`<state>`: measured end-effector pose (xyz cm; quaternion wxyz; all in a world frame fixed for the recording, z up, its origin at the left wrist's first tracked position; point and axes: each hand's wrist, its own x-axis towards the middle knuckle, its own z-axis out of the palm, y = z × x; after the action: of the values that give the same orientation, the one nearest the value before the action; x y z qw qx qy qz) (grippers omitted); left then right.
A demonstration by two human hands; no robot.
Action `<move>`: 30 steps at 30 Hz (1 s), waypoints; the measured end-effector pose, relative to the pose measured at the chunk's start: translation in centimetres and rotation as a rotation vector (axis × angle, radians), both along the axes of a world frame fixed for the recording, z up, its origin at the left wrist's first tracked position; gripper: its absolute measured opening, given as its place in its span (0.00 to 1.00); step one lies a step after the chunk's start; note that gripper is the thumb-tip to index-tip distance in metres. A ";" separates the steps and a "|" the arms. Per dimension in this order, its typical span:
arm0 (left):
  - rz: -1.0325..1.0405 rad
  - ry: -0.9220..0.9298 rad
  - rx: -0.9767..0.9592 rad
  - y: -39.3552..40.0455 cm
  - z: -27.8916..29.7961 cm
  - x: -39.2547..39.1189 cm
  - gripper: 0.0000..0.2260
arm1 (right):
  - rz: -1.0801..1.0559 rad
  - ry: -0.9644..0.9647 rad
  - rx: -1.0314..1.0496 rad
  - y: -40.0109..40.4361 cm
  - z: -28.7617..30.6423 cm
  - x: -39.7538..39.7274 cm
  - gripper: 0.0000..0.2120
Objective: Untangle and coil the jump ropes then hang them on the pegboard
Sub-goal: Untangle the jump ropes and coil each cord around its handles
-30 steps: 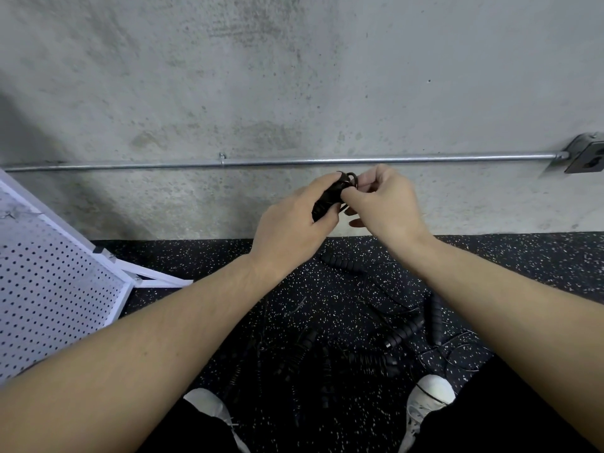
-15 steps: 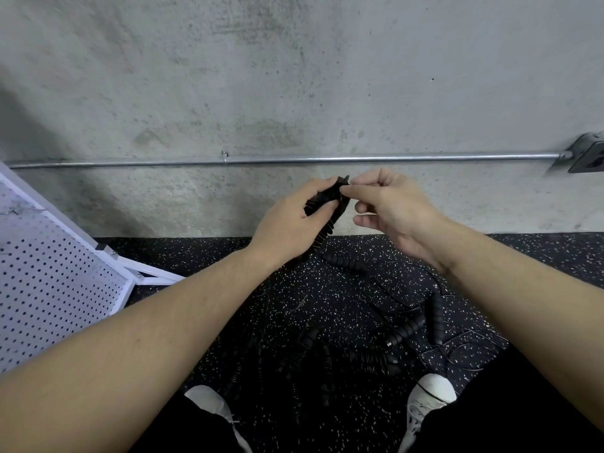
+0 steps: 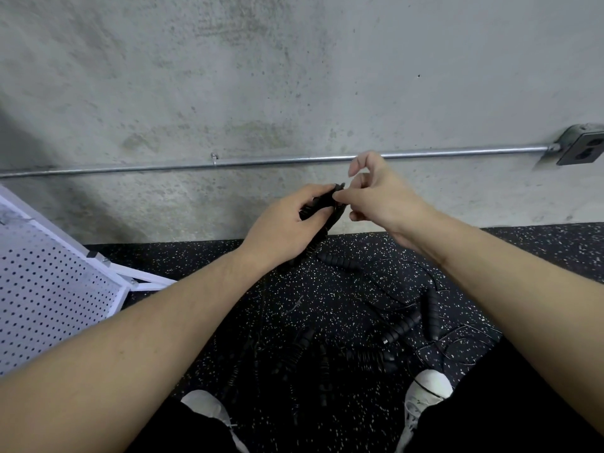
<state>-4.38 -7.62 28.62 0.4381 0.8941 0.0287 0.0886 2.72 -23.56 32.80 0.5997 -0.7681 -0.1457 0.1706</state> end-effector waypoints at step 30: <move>0.143 0.267 -0.266 -0.6 -0.5 1.5 0.40 | -0.167 0.453 0.285 2.1 -0.5 -0.2 0.13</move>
<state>-2.88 -8.22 28.10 0.5372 0.8279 0.1612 -0.0045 2.52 -21.48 32.32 0.7312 -0.6276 0.0333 0.2654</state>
